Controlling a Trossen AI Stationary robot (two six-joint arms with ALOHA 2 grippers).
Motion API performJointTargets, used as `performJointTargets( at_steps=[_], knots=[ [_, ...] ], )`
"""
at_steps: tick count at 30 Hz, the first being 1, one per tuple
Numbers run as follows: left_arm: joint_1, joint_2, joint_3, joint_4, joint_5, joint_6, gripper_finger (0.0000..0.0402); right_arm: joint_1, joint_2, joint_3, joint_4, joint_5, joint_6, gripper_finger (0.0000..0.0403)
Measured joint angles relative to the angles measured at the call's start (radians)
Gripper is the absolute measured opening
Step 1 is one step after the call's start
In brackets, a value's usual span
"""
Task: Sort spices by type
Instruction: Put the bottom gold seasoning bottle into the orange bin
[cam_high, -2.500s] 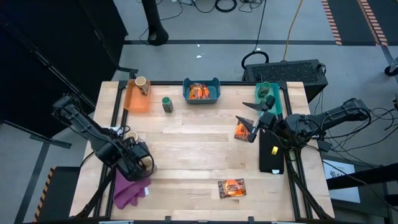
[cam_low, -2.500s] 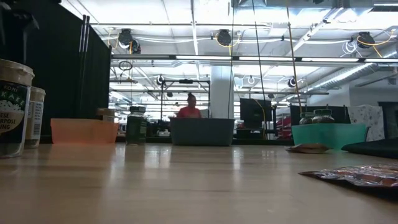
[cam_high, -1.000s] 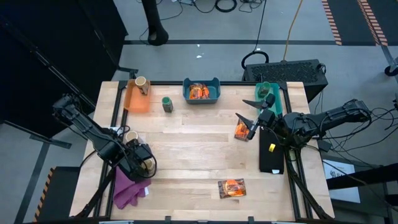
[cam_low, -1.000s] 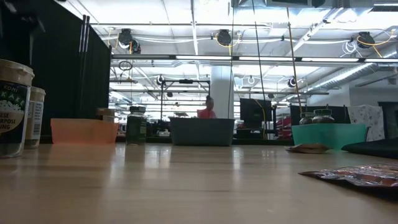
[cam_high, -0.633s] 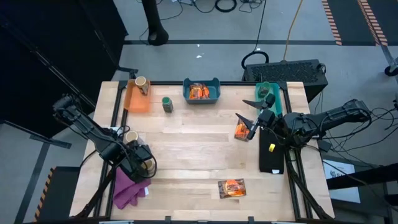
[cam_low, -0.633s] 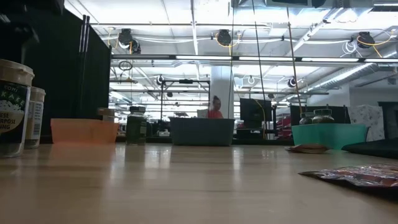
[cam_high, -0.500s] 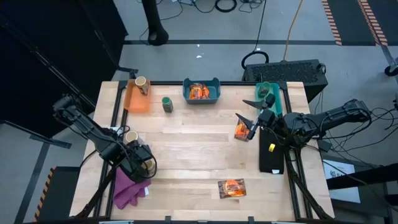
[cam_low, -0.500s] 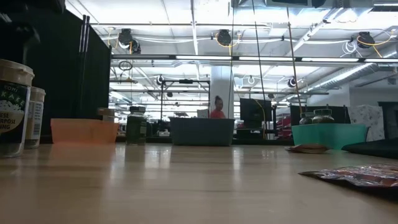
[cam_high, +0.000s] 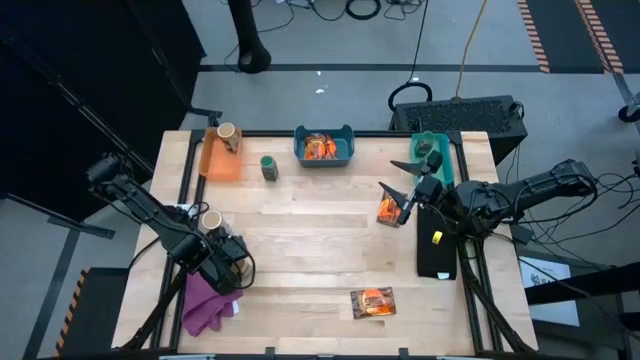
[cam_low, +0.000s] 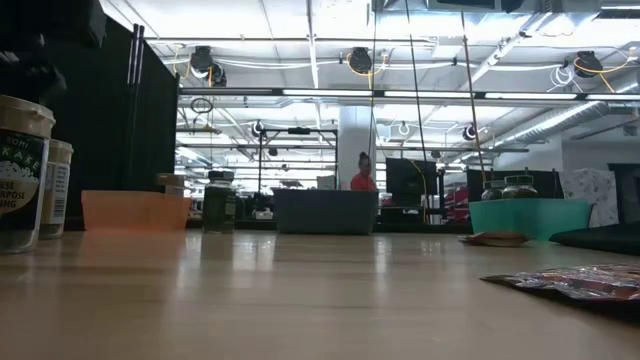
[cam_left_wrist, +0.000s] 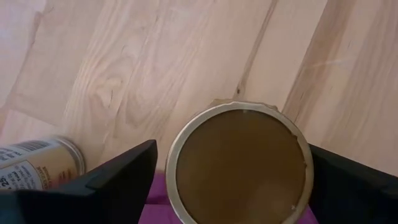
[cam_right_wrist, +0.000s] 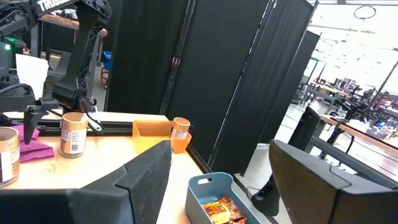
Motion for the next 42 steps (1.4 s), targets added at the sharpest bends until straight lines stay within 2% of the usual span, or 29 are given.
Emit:
performJointTargets(
  at_steps=[7, 13, 20, 23, 29, 31, 36, 42],
  knots=[
    [0.0, 0.0, 0.0, 0.001, -0.001, -0.004, 0.028, 0.0, 0.0, 0.0, 0.0, 0.0, 0.0, 0.0254],
    [0.0, 0.002, 0.014, 0.005, 0.003, -0.009, 0.028, 0.0, 0.0, 0.0, 0.0, 0.0, 0.0, 0.0254],
    [0.084, 0.002, 0.157, -0.002, -0.048, 0.027, 0.028, 0.0, 0.0, 0.0, 0.0, 0.0, 0.0, 0.0254],
    [0.167, 0.002, 0.245, -0.089, -0.114, 0.03, 0.028, 0.0, 0.0, 0.0, 0.0, 0.0, -0.003, 0.0254],
    [0.394, 0.001, 0.398, -0.457, -0.325, 0.023, 0.028, 0.0, 0.0, 0.0, 0.001, 0.0, -0.017, 0.0254],
    [0.492, 0.001, 0.435, -0.54, -0.366, 0.041, 0.028, 0.0, 0.0, 0.0, 0.001, 0.0, -0.018, 0.0254],
    [0.745, -0.008, 0.446, -0.551, -0.394, 0.273, 0.028, -0.001, 0.0, 0.0, 0.002, 0.0, -0.03, 0.0254],
    [0.997, -0.019, 0.412, -0.411, -0.394, 0.562, 0.028, -0.001, 0.0, 0.0, -0.002, 0.0, -0.03, 0.0254]
  ],
)
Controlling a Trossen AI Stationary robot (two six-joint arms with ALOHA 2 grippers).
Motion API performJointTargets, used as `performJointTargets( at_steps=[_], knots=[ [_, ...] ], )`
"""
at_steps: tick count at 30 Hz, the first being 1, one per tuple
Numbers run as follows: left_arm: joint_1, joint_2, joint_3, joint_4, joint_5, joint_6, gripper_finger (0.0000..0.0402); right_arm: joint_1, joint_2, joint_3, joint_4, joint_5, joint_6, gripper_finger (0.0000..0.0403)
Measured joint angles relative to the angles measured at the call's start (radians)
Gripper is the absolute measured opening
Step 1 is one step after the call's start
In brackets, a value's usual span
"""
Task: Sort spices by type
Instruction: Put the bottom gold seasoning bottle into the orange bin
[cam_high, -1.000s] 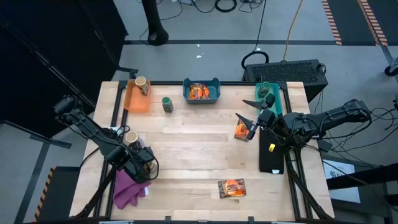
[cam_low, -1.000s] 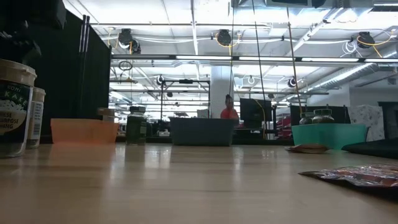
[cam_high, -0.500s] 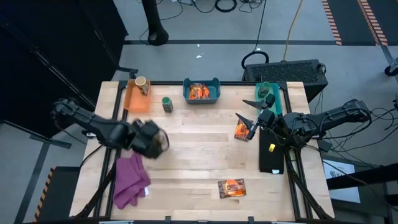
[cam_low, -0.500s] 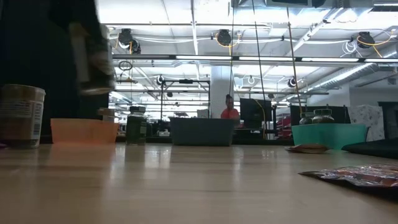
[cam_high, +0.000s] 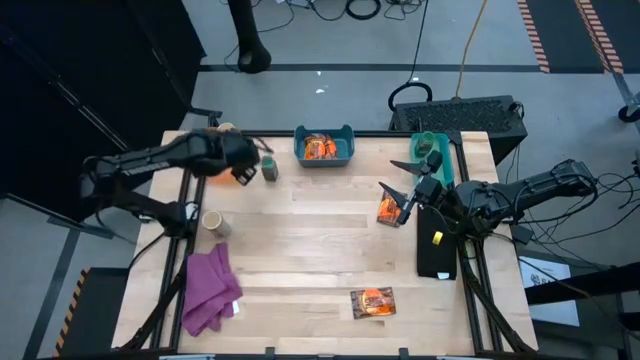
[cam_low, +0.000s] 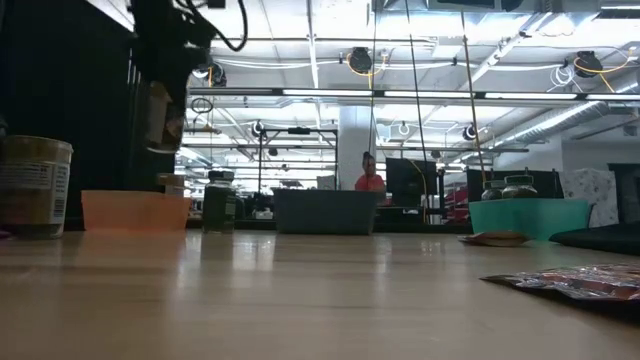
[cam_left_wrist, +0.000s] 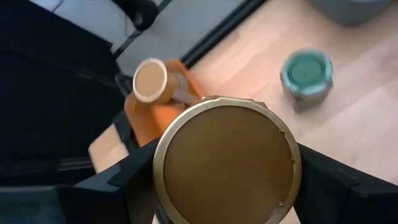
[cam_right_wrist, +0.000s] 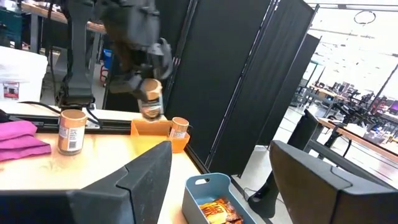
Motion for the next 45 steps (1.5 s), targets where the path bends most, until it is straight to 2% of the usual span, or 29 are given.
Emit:
performJointTargets(
  at_steps=[6, 11, 16, 19, 25, 33, 38, 45],
  knots=[
    [0.201, -0.067, -0.059, 0.183, 0.154, 0.186, 0.028, 0.0, 0.0, 0.0, -0.044, 0.0, 0.021, 0.0254],
    [0.332, -0.116, -0.116, 0.14, 0.182, 0.203, 0.028, 0.0, 0.0, 0.0, -0.044, 0.0, 0.022, 0.0254],
    [0.441, -0.142, -0.159, 0.248, 0.199, 0.221, 0.028, 0.0, 0.0, 0.0, -0.044, 0.0, 0.022, 0.0254],
    [0.491, -0.14, -0.193, 0.324, 0.243, 0.241, 0.028, 0.0, 0.0, 0.0, -0.043, 0.0, 0.035, 0.0254],
    [0.554, -0.137, -0.277, 0.393, 0.36, 0.271, 0.028, 0.0, 0.0, 0.0, -0.046, 0.0, 0.037, 0.0254],
    [0.619, -0.137, -0.363, 0.424, 0.35, 0.3, 0.028, 0.0, 0.0, 0.0, -0.056, 0.0, 0.037, 0.0254],
    [0.643, -0.137, -0.397, 0.506, 0.416, 0.325, 0.028, 0.0, 0.0, 0.0, -0.057, 0.0, 0.036, 0.0254],
    [0.67, -0.137, -0.399, 0.519, 0.465, 0.327, 0.028, 0.0, 0.0, 0.0, -0.057, 0.0, 0.034, 0.0254]
  ],
)
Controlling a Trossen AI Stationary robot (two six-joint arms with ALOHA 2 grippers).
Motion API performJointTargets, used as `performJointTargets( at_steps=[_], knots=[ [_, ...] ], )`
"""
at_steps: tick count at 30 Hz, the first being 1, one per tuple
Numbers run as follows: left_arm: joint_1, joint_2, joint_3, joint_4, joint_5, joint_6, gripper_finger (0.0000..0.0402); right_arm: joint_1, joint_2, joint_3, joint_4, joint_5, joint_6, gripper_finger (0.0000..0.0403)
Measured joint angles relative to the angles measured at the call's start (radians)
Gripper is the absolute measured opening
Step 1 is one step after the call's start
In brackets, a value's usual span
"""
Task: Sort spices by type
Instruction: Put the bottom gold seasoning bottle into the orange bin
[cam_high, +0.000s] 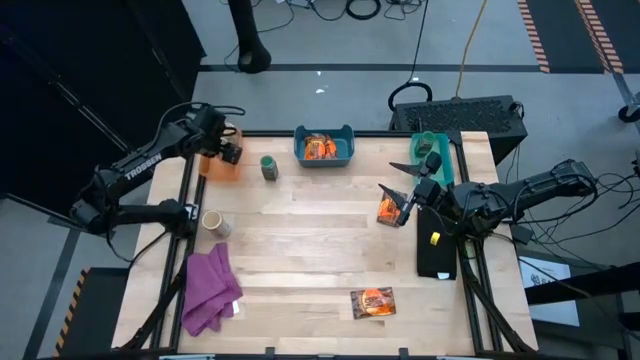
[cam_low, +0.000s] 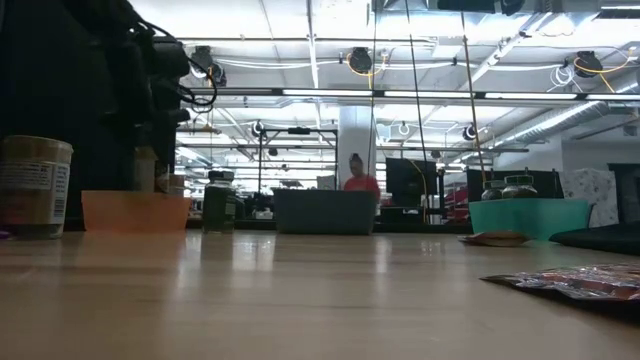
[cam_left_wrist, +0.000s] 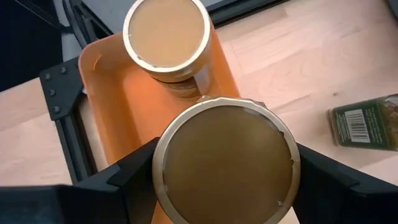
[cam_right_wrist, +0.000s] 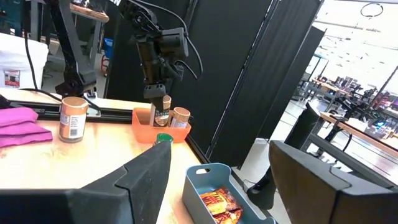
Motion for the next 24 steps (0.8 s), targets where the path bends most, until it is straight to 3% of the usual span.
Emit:
performJointTargets(
  at_steps=[24],
  knots=[
    [-0.008, 0.0, 0.0, -0.038, -0.013, -0.101, 0.028, 0.0, 0.0, 0.0, 0.0, 0.0, -0.004, 0.0254]
  ],
)
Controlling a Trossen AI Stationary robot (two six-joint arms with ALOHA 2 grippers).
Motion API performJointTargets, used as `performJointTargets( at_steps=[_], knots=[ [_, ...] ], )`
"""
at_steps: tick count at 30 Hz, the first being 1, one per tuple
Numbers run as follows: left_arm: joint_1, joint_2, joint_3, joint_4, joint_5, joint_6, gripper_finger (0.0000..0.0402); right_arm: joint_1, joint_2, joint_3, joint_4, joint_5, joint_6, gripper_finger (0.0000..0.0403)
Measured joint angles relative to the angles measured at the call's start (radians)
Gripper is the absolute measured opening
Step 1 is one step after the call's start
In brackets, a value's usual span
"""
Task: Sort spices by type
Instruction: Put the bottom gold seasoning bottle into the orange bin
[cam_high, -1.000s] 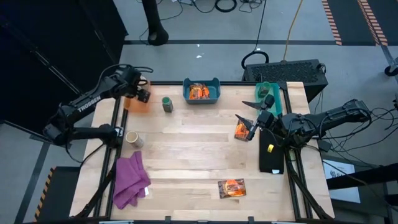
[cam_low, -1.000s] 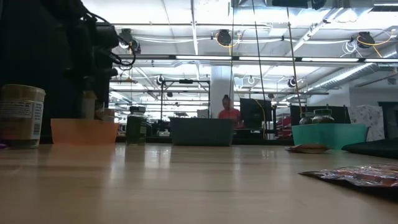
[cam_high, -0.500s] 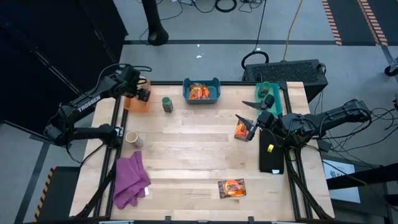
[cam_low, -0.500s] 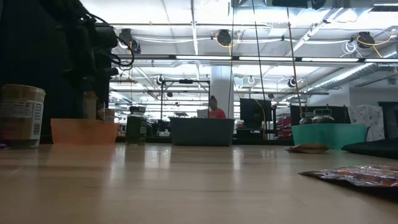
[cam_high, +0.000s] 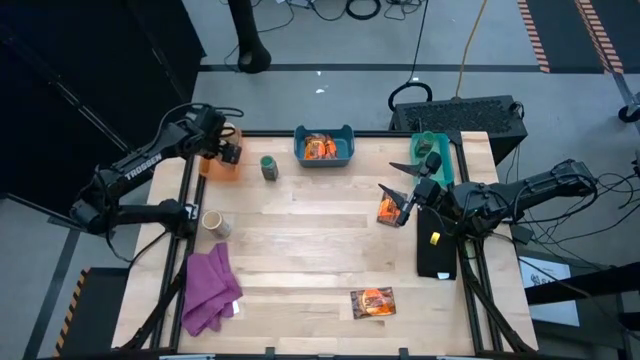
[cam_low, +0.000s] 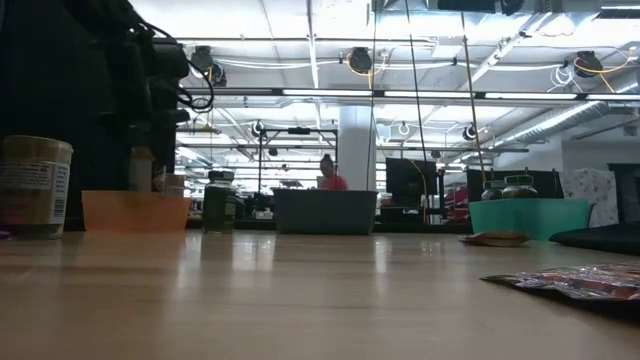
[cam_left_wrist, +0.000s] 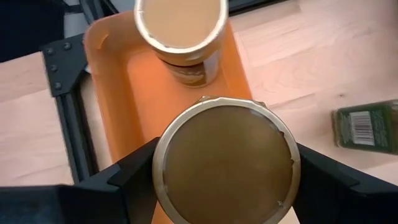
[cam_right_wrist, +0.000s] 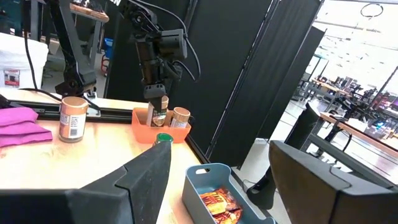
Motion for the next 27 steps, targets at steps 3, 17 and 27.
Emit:
performJointTargets(
  at_steps=[3, 17, 27],
  knots=[
    [0.0, 0.0, 0.0, 0.0, -0.006, -0.004, 0.028, 0.0, 0.0, 0.0, 0.0, 0.0, 0.0, 0.0254],
    [0.0, 0.08, 0.0, 0.025, -0.029, -0.025, 0.028, 0.0, 0.0, 0.0, 0.0, 0.0, 0.0, 0.0254],
    [0.0, 0.135, 0.001, 0.046, -0.043, -0.006, 0.028, 0.0, 0.0, 0.0, -0.001, 0.0, 0.0, 0.0254]
  ],
)
